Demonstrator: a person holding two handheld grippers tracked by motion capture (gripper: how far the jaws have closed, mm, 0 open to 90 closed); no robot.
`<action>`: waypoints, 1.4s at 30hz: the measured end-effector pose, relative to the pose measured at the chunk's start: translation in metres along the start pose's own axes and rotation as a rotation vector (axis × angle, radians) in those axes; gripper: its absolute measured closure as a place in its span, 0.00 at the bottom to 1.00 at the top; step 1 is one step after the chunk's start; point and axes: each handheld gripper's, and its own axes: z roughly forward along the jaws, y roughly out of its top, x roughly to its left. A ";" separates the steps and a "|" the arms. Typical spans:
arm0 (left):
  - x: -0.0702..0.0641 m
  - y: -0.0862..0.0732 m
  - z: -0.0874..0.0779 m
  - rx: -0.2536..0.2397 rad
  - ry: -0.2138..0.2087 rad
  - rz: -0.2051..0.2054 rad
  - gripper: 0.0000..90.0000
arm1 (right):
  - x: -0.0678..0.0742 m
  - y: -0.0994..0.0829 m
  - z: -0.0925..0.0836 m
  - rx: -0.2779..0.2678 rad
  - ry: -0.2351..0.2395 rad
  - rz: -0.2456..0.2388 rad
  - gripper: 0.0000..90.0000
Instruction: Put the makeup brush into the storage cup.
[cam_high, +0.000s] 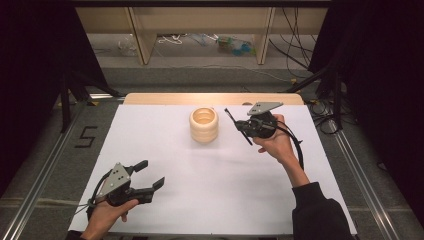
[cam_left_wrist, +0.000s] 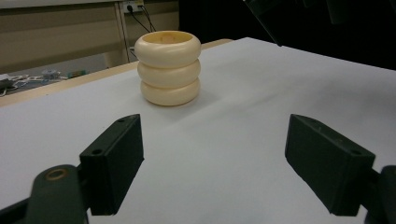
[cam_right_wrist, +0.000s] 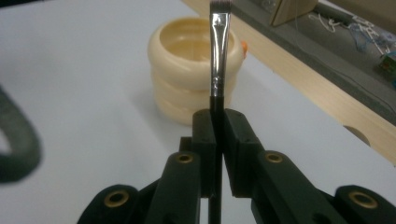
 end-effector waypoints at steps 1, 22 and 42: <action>0.000 0.000 0.000 0.000 0.003 -0.001 0.21 | -0.001 0.001 -0.001 -0.022 -0.007 0.000 0.93; 0.001 0.000 -0.001 -0.001 0.012 -0.008 0.21 | 0.010 0.040 0.016 -0.266 -0.012 0.054 0.93; 0.004 0.001 -0.001 -0.017 0.019 0.029 0.21 | 0.008 0.067 0.058 -0.331 -0.040 0.088 0.93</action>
